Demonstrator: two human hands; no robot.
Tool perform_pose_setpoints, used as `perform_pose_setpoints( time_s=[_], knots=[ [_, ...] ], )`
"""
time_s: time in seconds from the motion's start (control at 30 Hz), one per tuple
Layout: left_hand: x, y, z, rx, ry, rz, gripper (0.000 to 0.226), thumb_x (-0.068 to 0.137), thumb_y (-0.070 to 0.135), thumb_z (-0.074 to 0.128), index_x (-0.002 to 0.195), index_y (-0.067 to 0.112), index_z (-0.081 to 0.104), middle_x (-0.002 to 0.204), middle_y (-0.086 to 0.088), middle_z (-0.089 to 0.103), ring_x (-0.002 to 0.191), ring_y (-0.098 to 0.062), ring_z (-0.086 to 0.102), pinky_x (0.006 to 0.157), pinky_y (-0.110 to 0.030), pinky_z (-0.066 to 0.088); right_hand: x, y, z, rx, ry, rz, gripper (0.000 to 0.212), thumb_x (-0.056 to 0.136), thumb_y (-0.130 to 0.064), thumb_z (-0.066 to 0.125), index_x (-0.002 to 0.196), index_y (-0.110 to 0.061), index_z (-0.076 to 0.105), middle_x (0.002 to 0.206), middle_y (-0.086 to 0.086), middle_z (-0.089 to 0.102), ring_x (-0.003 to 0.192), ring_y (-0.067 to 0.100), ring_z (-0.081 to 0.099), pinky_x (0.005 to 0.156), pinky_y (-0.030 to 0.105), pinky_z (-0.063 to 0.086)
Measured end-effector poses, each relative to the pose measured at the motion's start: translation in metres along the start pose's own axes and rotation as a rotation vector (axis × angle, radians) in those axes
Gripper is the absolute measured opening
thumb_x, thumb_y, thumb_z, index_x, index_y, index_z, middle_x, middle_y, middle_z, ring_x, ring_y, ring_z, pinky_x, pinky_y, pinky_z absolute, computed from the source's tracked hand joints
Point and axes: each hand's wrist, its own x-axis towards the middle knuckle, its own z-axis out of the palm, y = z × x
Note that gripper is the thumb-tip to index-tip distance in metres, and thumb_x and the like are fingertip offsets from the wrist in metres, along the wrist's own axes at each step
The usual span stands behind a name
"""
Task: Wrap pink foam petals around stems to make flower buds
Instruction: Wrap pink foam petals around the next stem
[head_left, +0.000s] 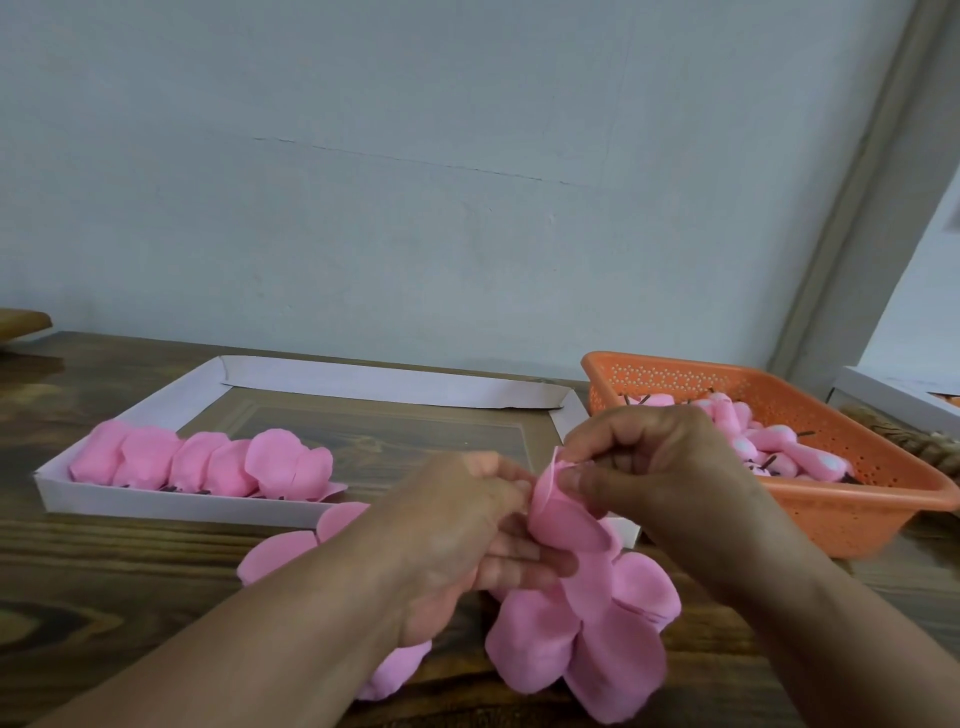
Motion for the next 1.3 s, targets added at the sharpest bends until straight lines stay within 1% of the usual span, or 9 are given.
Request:
perform_pose_setpoints(
  time_s=[0.2,0.33,0.5,0.6,0.73,0.87,1.03,1.2,1.3],
  knots=[
    [0.0014,-0.0007,-0.0013,-0.049,-0.035,-0.009,0.017,0.093,0.013,0.055,0.102,0.0,0.06,0.077,-0.014,0.073,0.065,-0.023,0.072,0.055,-0.024,0.058,0.0001,-0.0018,-0.0004,0.045,-0.006,0.015,0.014,0.073,0.009,0.068,0.067,-0.003,0.065,0.056,0.015,0.065,0.05,0.018,0.057,0.051,0.023,0.049],
    [0.0003,-0.0019,-0.0024,-0.053,-0.062,-0.018,0.036,0.072,0.025,0.065,0.099,0.002,0.062,0.079,-0.014,0.074,0.067,-0.023,0.072,0.054,-0.023,0.056,-0.001,-0.004,0.0001,0.048,-0.001,0.015,0.014,0.074,0.011,0.067,0.069,-0.002,0.063,0.052,0.011,0.062,0.046,0.014,0.056,0.048,0.02,0.048],
    [0.0006,-0.0037,-0.0029,-0.034,-0.056,-0.039,0.016,0.086,0.019,0.062,0.093,0.004,0.062,0.079,-0.014,0.074,0.067,-0.022,0.072,0.056,-0.023,0.056,-0.0015,-0.0028,0.0017,0.013,-0.025,0.029,0.025,0.076,0.009,0.066,0.087,-0.013,0.068,0.064,0.011,0.064,0.051,0.015,0.058,0.05,0.022,0.05],
    [0.0004,-0.0045,-0.0022,-0.034,-0.052,-0.057,0.02,0.082,0.021,0.065,0.093,0.005,0.061,0.078,-0.013,0.074,0.066,-0.023,0.072,0.055,-0.023,0.056,-0.0014,-0.0026,0.0011,-0.033,-0.063,0.037,0.008,0.077,-0.001,0.069,0.075,-0.009,0.071,0.058,0.015,0.065,0.049,0.014,0.057,0.051,0.021,0.047],
    [0.0008,-0.0023,-0.0022,-0.031,-0.027,-0.059,0.023,0.08,0.023,0.067,0.094,0.005,0.062,0.076,-0.012,0.074,0.065,-0.022,0.072,0.055,-0.023,0.056,-0.0006,-0.0039,-0.0056,-0.028,-0.132,0.077,0.005,0.073,-0.007,0.075,0.076,-0.01,0.073,0.063,0.014,0.068,0.057,0.018,0.062,0.058,0.026,0.049],
    [0.0003,-0.0008,-0.0032,-0.015,0.005,-0.05,0.016,0.084,0.018,0.066,0.092,0.004,0.063,0.072,-0.012,0.073,0.063,-0.021,0.07,0.056,-0.024,0.057,-0.0019,-0.0045,-0.0067,0.015,-0.174,0.131,0.022,0.061,-0.015,0.083,0.081,-0.016,0.073,0.073,0.02,0.07,0.065,0.025,0.064,0.066,0.036,0.05],
    [0.0011,-0.0027,-0.002,0.004,0.001,-0.036,0.02,0.087,0.019,0.065,0.099,0.002,0.064,0.082,-0.015,0.074,0.067,-0.023,0.071,0.063,-0.028,0.06,-0.0017,-0.003,-0.0001,-0.019,-0.066,0.077,0.008,0.073,0.0,0.073,0.071,-0.008,0.071,0.055,0.01,0.066,0.049,0.011,0.059,0.049,0.018,0.046],
    [0.0001,-0.0004,-0.0007,-0.005,-0.039,-0.062,0.028,0.099,0.026,0.046,0.103,0.005,0.064,0.082,-0.017,0.074,0.071,-0.024,0.072,0.058,-0.025,0.057,0.0002,-0.0035,-0.002,0.014,-0.021,0.084,0.014,0.071,0.014,0.067,0.068,0.001,0.07,0.057,0.021,0.063,0.048,0.016,0.056,0.048,0.021,0.049],
    [-0.0024,0.0002,0.0006,0.027,-0.094,-0.052,0.034,0.091,0.038,0.055,0.103,0.008,0.066,0.083,-0.014,0.075,0.072,-0.022,0.072,0.064,-0.026,0.058,-0.0003,-0.0031,-0.002,-0.019,-0.038,0.085,0.013,0.071,0.013,0.067,0.068,0.0,0.07,0.059,0.022,0.064,0.048,0.015,0.057,0.048,0.021,0.049]
  ],
)
